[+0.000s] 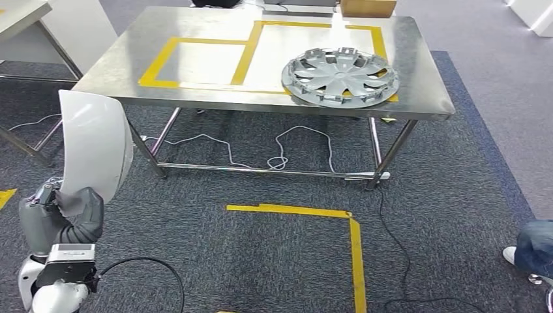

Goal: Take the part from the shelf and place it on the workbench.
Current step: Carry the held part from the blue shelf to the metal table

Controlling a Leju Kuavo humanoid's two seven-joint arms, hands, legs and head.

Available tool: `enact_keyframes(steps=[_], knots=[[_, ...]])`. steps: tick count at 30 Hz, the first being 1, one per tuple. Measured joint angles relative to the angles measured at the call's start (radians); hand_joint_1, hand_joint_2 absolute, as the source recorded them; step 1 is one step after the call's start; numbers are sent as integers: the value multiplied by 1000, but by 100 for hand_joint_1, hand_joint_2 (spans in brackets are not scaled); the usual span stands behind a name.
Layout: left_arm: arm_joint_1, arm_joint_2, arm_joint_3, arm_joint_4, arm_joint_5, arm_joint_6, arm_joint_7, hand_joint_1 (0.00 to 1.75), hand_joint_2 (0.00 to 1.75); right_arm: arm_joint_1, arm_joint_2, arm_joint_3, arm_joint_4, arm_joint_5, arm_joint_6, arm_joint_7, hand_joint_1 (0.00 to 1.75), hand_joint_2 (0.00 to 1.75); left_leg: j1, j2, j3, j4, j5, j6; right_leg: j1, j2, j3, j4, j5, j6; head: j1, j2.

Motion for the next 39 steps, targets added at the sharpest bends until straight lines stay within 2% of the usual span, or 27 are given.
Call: enact_keyframes(steps=[2, 3, 5, 7, 8, 10, 11, 12, 13, 14, 16, 17, 18, 20, 21, 23, 25, 26, 27, 28, 29, 31, 32, 33, 36, 37, 39], knots=[[1, 3, 0, 0, 5, -1, -6, 175, 175, -3, -1, 0, 0, 0, 0, 0, 0, 0, -6, 15, 2, 2, -4, -8, 5, -28, 66, -115, 33, -11, -1, 0], [1, 5, 0, 0, 6, -1, -7, 175, 175, -3, -1, -1, 0, 0, 0, 0, 0, 0, -9, 21, 3, 4, -4, -12, 7, -34, 77, -134, 33, -17, -2, 0], [0, 7, -1, 0, 7, -2, -9, 175, 175, -2, -1, -1, 0, 0, 0, 0, 0, 0, -10, 34, 5, 5, -6, -21, 8, -18, 76, -136, 35, -29, -4, 0], [0, 10, -1, 0, 11, -8, -9, 175, 175, 0, -2, -2, 0, 1, 0, 0, 0, 0, -6, 12, -2, 30, -30, -32, 4, -2, 76, -139, 39, -40, -6, 0], [1, 11, -1, -1, 14, -12, -9, 175, 175, -1, -2, -2, 0, 1, 0, 0, 0, 0, -4, -8, -16, 70, -57, -37, 2, 6, 77, -140, 42, -46, -7, 0], [4, 15, -1, -1, 19, -16, -9, 175, 175, -3, -3, -3, 0, 1, 0, 0, 0, 0, -1, -40, -69, 197, -125, -42, 2, 24, 75, -140, 43, -53, -10, 0], [5, 16, -1, -1, 20, -16, -9, 175, 175, -4, -3, -3, 0, 1, 0, 0, 0, 0, -1, -46, -95, 256, -148, -43, 2, 35, 75, -139, 44, -55, -10, 0], [6, 17, -1, 0, 21, -15, -9, 175, 175, -3, -3, -3, 0, 1, -2, -1, 0, 0, -1, -48, -109, 288, -152, -42, 2, 47, 74, -138, 44, -55, -10, 0], [7, 17, -1, 0, 21, -14, -9, 175, 175, -1, -3, -3, 0, 1, -4, -2, 0, 0, -1, -50, -107, 283, -136, -41, 3, 58, 75, -137, 44, -55, -10, 0], [7, 17, 0, 0, 21, -13, -9, 175, 175, -1, -3, -3, 0, 1, -6, -3, 0, 0, -1, -54, -87, 238, -101, -38, 3, 71, 76, -136, 44, -55, -10, 0], [7, 17, 0, 0, 21, -12, -9, 175, 175, -1, -3, -3, 0, 1, -10, -4, 0, 0, 0, -87, -27, 102, -31, -29, 4, 93, 75, -132, 44, -51, -10, 0], [7, 17, 0, -1, 21, -12, -9, 175, 175, -2, -3, -3, 0, 1, -10, -4, 0, 0, 1, -104, -6, 51, -14, -26, 4, 103, 71, -130, 44, -47, -10, 0], [7, 17, 0, -1, 21, -12, -9, 175, 175, -3, -3, -3, 0, 1, -10, -4, 0, 0, 0, -116, 3, 24, -10, -23, 3, 112, 66, -128, 46, -42, -9, 0], [7, 17, 1, -1, 20, -12, -9, 175, 175, -1, -3, -3, 0, 2, -11, -6, 0, 0, -1, -111, 3, 14, -12, -18, 0, 128, 56, -128, 51, -27, -9, 0], [7, 17, 1, -1, 19, -11, -8, 175, 175, 2, -3, -3, 0, 2, -12, -9, 0, 0, 0, -103, 2, 11, -9, -14, -1, 125, 51, -127, 50, -21, -9, 0], [7, 15, 2, -2, 18, -10, -9, 175, 175, 4, -4, -3, 0, 4, -18, -25, 0, 0, 4, -87, 4, 3, -3, -4, 1, 89, 26, -83, 19, -11, -3, 0], [11, 14, 3, -3, 18, -10, -9, 175, 175, 2, -4, -3, 0, 7, -25, -48, 0, 0, 4, -71, 3, 2, -2, 1, 0, 44, -32, 38, -45, -4, 3, 0], [13, 13, 4, -3, 19, -11, -8, 175, 175, 1, -4, -3, 0, 8, -28, -58, 0, 0, 3, -64, 2, 2, -2, 1, -1, 34, -61, 103, -70, -1, 3, 0], [15, 13, 4, -3, 20, -12, -8, 175, 175, 1, -4, -3, 0, 8, -30, -65, 0, 0, 3, -57, 1, 2, -2, 1, -1, 30, -80, 144, -80, 1, 2, 0], [16, 13, 4, -3, 21, -12, -8, 175, 175, 1, -4, -3, 0, 8, -32, -70, 0, 0, 3, -52, 2, 2, -2, 0, -2, 28, -79, 148, -70, 2, 3, 0], [17, 13, 5, -3, 23, -12, -8, 175, 175, 2, -4, -3, 0, 8, -34, -74, 0, 0, 3, -49, 3, 2, -3, 0, -2, 27, -58, 110, -43, 2, 3, 0], [18, 12, 8, -4, 27, -11, -7, 175, 175, 2, -5, -3, 0, 9, -38, -78, 0, 0, 1, -47, 5, 3, -5, -5, -1, 21, 20, -32, 15, -4, 3, 0], [18, 12, 11, -4, 28, -11, -7, 175, 175, 1, -5, -3, 0, 9, -39, -80, 0, 0, -1, -47, 5, 4, -6, -9, 1, 19, 53, -89, 30, -9, 2, 0], [18, 12, 14, -5, 29, -10, -7, 175, 175, 0, -5, -3, 0, 9, -39, -84, 0, 0, -3, -46, 4, 5, -7, -14, 2, 17, 72, -122, 34, -14, 2, 0], [19, 11, 20, -6, 32, -10, -8, 175, 175, 2, -5, -3, 0, 9, -41, -95, 0, 0, -2, -46, 4, 6, -8, -29, 4, 19, 78, -133, 32, -33, 1, 0], [20, 11, 21, -6, 32, -9, -8, 175, 175, 2, -5, -3, 0, 9, -42, -96, 0, 0, 0, -47, 0, 17, -17, -35, 3, 19, 79, -134, 32, -40, 0, 0], [21, 10, 25, -8, 31, -7, -9, 175, 175, 1, -5, -3, 0, 9, -43, -99, 0, 0, 2, -49, -33, 94, -62, -43, 1, 20, 82, -138, 33, -53, -3, 0]])
